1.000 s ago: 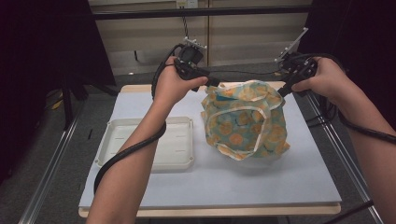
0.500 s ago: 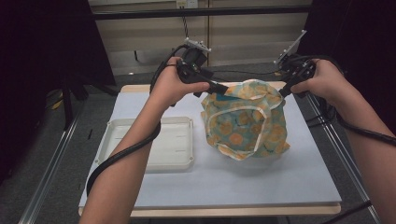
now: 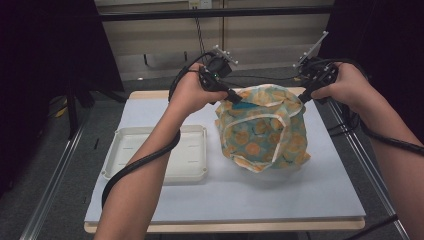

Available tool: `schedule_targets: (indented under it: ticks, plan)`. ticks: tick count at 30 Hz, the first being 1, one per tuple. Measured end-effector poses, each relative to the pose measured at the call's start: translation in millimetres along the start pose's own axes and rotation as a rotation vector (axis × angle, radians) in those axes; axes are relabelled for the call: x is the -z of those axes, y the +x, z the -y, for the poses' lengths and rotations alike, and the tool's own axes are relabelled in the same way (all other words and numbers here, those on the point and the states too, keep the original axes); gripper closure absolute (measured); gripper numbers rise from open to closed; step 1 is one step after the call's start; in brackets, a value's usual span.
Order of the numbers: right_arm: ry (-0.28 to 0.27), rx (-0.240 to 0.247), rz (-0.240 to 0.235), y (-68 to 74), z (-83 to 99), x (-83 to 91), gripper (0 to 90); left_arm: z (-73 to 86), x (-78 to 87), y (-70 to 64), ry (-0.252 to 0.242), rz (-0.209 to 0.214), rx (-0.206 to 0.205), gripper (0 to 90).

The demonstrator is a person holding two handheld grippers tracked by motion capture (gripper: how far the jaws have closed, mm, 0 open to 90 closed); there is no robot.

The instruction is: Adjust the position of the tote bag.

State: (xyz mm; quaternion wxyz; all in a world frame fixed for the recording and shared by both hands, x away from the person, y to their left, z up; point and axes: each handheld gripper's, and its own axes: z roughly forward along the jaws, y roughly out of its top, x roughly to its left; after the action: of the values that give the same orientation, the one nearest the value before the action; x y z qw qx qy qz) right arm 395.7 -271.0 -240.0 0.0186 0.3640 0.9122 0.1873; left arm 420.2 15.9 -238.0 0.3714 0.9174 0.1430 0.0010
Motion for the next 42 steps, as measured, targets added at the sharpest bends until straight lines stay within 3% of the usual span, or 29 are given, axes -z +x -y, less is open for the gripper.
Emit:
schedule_targets:
  ticks: [3, 6, 10, 20, 25, 28, 33, 39, 42]
  plan:
    - [-0.011, -0.007, -0.002, -0.7, 2.5, 1.1, 90.0, -5.6, 4.9, 3.1, -0.015, -0.022, 0.013, 89.3]
    - [-0.018, -0.016, 0.002, -1.2, 7.0, 2.5, 90.0, -11.8, 9.5, 9.1, -0.067, -0.013, 0.033, 89.8]
    - [-0.007, -0.021, 0.009, -1.3, 16.1, 4.7, 90.0, -16.7, 7.5, 16.3, -0.092, -0.033, 0.054, 89.8]
    - [-0.027, -0.023, 0.009, 5.6, 37.1, 16.8, 74.6, -21.9, -12.9, 20.1, -0.091, -0.017, 0.076, 89.7]
    - [-0.038, 0.008, 0.002, 15.5, 36.0, 16.6, 64.6, -24.0, -15.1, 17.3, -0.088, -0.027, 0.072, 89.7]
    - [-0.064, -0.001, -0.005, 19.9, 32.0, 14.2, 61.6, -23.9, -16.2, 16.5, -0.088, -0.026, 0.072, 89.7]
    - [-0.085, 0.015, -0.011, 19.6, 24.2, 9.5, 66.4, -21.6, -17.8, 17.8, -0.075, -0.028, 0.073, 89.7]
    - [-0.07, -0.01, -0.012, 16.7, 25.0, 12.3, 83.3, -18.6, -18.5, 22.7, -0.075, -0.032, 0.084, 89.7]
    - [-0.069, -0.009, -0.011, 15.3, 26.0, 13.1, 86.5, -17.2, -19.0, 23.1, -0.075, -0.033, 0.099, 89.7]
